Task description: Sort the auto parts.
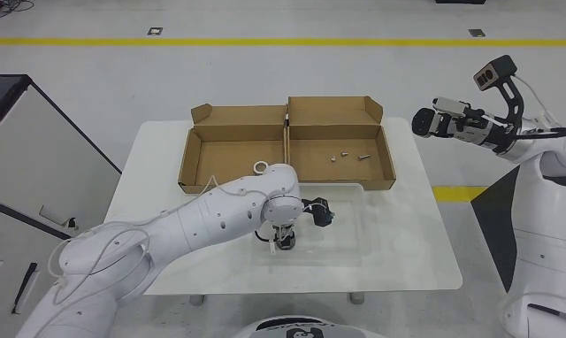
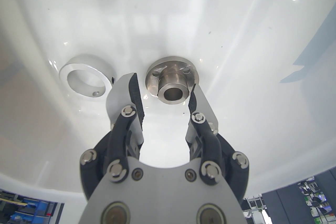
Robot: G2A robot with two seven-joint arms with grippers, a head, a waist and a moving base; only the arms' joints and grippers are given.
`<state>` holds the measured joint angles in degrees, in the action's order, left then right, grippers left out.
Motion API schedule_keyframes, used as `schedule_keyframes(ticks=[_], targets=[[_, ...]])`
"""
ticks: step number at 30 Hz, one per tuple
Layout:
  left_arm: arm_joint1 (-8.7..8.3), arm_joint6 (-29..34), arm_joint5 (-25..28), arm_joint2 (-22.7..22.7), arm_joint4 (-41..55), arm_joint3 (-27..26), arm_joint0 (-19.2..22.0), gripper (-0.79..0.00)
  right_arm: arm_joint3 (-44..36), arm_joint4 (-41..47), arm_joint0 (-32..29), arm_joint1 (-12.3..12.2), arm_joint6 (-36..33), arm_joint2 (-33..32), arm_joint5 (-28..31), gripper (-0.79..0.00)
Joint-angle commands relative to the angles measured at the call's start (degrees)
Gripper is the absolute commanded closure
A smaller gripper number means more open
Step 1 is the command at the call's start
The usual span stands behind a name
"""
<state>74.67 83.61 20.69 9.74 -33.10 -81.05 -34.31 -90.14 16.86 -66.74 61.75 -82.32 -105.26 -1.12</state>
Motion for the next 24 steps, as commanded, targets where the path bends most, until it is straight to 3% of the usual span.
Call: schedule_keyframes(ticks=[1,11,13,14,15,24], targets=[[-0.10,-0.16,0.15,0.00,-0.27,-0.20,-0.13,-0.419,0.00,0.00,0.00,0.00,0.00,0.00,0.00,-0.785],[-0.25,-0.70,0.69,0.00,-0.88,-0.06,-0.59,-0.329,0.00,0.00,0.00,0.00,0.00,0.00,0.00,-0.785],[-0.18,-0.68,0.67,0.00,-1.09,0.05,-0.63,-0.209,0.00,0.00,0.00,0.00,0.00,0.00,0.00,-0.785],[-0.13,-0.52,0.51,0.00,-1.42,0.20,-0.58,-0.022,0.00,0.00,0.00,0.00,0.00,0.00,0.00,-0.785],[-0.06,-0.45,0.44,0.00,-1.51,0.21,-0.58,0.000,0.00,0.00,0.00,0.00,0.00,0.00,0.00,-0.785],[-0.31,-1.18,1.16,0.00,1.12,0.38,0.99,0.000,0.00,0.00,0.00,0.00,0.00,0.00,0.00,-0.785]])
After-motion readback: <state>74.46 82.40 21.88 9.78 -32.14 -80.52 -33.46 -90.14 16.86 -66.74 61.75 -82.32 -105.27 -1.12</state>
